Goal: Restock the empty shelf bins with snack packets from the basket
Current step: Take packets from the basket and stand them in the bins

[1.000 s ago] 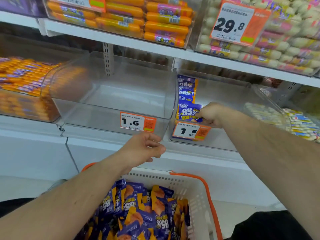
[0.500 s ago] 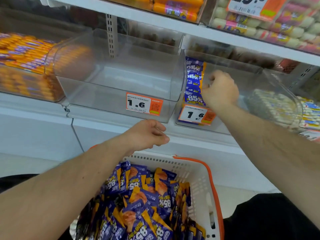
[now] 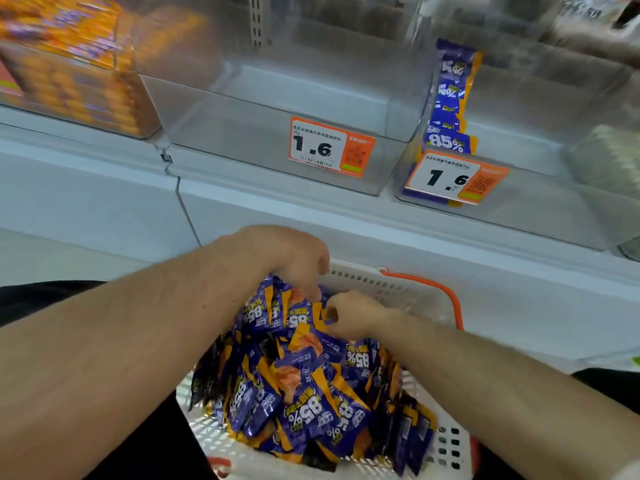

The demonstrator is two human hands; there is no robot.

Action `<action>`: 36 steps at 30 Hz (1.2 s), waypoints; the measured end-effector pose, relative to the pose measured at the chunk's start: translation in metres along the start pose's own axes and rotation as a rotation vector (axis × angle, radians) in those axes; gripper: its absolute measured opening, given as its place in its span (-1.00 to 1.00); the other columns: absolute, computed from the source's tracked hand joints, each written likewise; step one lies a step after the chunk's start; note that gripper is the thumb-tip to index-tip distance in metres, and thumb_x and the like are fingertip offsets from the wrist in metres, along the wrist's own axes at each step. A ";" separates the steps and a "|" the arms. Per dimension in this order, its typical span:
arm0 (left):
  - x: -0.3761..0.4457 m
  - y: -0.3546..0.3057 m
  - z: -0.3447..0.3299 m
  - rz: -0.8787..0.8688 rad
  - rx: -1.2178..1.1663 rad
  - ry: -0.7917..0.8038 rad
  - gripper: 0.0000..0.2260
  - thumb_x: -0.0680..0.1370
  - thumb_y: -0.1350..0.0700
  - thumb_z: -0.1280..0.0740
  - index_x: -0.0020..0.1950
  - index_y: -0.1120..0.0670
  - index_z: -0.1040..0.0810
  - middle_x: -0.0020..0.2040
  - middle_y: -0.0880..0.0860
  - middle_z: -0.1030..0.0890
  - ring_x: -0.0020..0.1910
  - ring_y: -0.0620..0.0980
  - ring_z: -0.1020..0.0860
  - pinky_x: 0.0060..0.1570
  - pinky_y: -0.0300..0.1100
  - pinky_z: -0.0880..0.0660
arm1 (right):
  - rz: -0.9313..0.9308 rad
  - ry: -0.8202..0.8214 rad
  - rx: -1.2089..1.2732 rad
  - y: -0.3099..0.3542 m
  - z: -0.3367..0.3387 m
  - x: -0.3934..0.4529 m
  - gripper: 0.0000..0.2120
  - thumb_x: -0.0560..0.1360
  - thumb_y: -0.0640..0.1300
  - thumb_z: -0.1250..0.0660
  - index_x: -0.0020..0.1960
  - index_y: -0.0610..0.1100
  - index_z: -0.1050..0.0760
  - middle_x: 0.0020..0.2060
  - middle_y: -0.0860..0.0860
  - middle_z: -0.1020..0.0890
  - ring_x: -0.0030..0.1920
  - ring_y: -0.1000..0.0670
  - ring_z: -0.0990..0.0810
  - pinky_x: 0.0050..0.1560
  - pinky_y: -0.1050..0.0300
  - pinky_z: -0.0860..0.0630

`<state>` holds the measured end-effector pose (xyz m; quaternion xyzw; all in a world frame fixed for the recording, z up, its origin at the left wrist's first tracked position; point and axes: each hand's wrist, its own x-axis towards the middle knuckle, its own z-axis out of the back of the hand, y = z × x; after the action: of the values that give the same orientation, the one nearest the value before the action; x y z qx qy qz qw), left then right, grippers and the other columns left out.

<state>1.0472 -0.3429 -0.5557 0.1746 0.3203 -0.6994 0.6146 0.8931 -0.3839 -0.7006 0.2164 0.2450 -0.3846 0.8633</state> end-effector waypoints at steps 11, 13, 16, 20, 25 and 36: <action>0.002 0.004 0.006 0.000 -0.034 -0.037 -0.40 0.51 -0.12 -0.41 0.47 0.05 -0.33 0.43 0.00 -0.41 0.34 0.04 -0.43 0.33 -0.02 -0.38 | -0.083 0.153 0.245 0.015 -0.026 0.013 -0.68 0.53 -0.03 -0.41 -0.26 -0.11 -0.34 -0.37 -0.02 -0.38 -0.36 -0.01 -0.35 -0.36 0.09 -0.29; 0.001 0.006 0.007 0.010 -0.046 -0.049 -0.38 0.49 -0.13 -0.42 0.47 0.05 -0.33 0.42 -0.01 -0.41 0.34 0.04 -0.43 0.32 -0.03 -0.38 | -0.034 0.138 0.221 0.016 -0.006 0.009 -0.79 0.56 -0.03 -0.36 -0.15 -0.12 -0.44 -0.28 -0.01 -0.45 -0.29 -0.01 -0.42 -0.30 0.10 -0.35; -0.006 0.011 0.013 0.050 -0.068 -0.069 -0.41 0.52 -0.12 -0.40 0.47 0.05 -0.34 0.42 0.00 -0.42 0.34 0.03 -0.43 0.30 -0.08 -0.37 | 0.019 0.043 0.244 0.016 0.034 -0.007 -0.82 0.57 -0.04 -0.35 -0.01 -0.15 -0.49 -0.19 -0.03 -0.52 -0.24 -0.01 -0.46 -0.23 0.07 -0.37; -0.022 0.029 0.028 0.206 -0.072 -0.103 -0.39 0.50 -0.20 -0.38 0.44 0.09 -0.39 0.38 0.04 -0.46 0.28 0.07 -0.48 0.14 -0.10 -0.44 | 0.014 -0.080 0.647 0.002 0.067 -0.028 -0.89 0.51 -0.14 -0.43 -0.15 -0.09 -0.52 -0.24 -0.06 -0.61 -0.22 -0.06 -0.58 -0.16 0.09 -0.51; -0.044 0.051 0.041 0.316 -0.163 -0.068 -0.36 0.47 -0.24 -0.39 0.39 0.15 -0.43 0.32 0.15 -0.52 0.12 0.10 -0.57 -0.29 -0.22 -0.45 | 0.117 0.041 1.675 0.009 0.079 -0.055 -0.63 0.40 -0.51 -0.29 0.14 -0.25 -0.55 -0.06 -0.15 -0.71 -0.11 -0.10 -0.71 -0.01 -0.02 -0.65; -0.057 0.050 0.040 -0.054 -0.919 -0.569 -0.83 0.52 0.31 -0.40 -0.06 0.03 -0.55 -0.10 0.01 -0.67 -0.22 -0.07 -0.64 -0.24 -0.20 -0.63 | 0.101 -0.327 1.116 0.016 0.115 -0.085 -0.83 0.44 -0.27 -0.47 0.00 -0.10 -0.61 -0.24 -0.02 -0.67 -0.24 0.00 -0.60 -0.26 0.16 -0.46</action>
<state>1.1121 -0.3284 -0.5016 -0.3167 0.4184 -0.5226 0.6720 0.8848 -0.3911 -0.5574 0.5876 -0.1417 -0.4422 0.6627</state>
